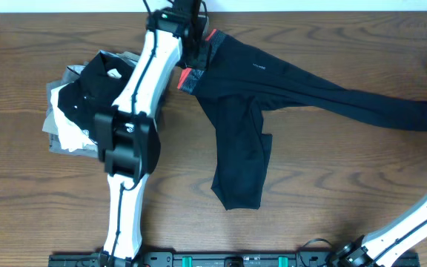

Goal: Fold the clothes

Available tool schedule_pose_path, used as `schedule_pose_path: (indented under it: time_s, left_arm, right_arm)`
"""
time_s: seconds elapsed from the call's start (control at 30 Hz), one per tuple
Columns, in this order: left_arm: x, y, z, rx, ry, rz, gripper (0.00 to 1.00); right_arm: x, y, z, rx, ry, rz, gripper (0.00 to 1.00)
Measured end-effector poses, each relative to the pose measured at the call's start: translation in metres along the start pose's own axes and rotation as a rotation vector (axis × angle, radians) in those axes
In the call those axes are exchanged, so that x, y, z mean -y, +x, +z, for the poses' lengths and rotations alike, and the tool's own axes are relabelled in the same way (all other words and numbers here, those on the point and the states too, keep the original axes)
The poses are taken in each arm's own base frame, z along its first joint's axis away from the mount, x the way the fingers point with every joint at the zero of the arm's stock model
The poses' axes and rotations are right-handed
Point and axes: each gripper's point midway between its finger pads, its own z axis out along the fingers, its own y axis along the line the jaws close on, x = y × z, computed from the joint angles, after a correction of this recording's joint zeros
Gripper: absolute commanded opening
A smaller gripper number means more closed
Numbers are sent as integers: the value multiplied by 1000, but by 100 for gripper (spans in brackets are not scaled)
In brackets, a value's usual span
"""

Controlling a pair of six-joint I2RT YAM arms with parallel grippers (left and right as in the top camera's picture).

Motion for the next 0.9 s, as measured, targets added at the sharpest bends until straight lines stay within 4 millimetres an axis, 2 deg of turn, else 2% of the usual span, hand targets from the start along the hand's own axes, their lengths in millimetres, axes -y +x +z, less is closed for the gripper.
schedule_pose_path:
  time_s: [0.13, 0.23, 0.33, 0.53, 0.67, 0.73, 0.9]
  left_arm:
    - [7, 7, -46, 7, 3, 5, 56]
    - [10, 16, -79, 9, 3, 8, 57]
    - [11, 24, -108, 19, -1, 9, 57]
    - [8, 31, -166, 98, -44, 17, 63]
    - [4, 35, -199, 154, -78, 17, 64]
    - [2, 37, -209, 171, -92, 17, 65]
    - [-1, 42, -211, 157, -110, 16, 65]
  right_arm:
    - [-47, 29, -5, -91, 18, -52, 42]
    - [-83, 66, 10, -204, 82, -139, 42]
    - [-114, 119, 41, -368, 142, -244, 44]
    - [-150, 238, 94, -708, 271, -468, 51]
    - [-166, 304, 113, -858, 331, -626, 60]
    - [-167, 342, 123, -935, 353, -712, 59]
    - [-145, 419, 137, -1058, 404, -816, 52]
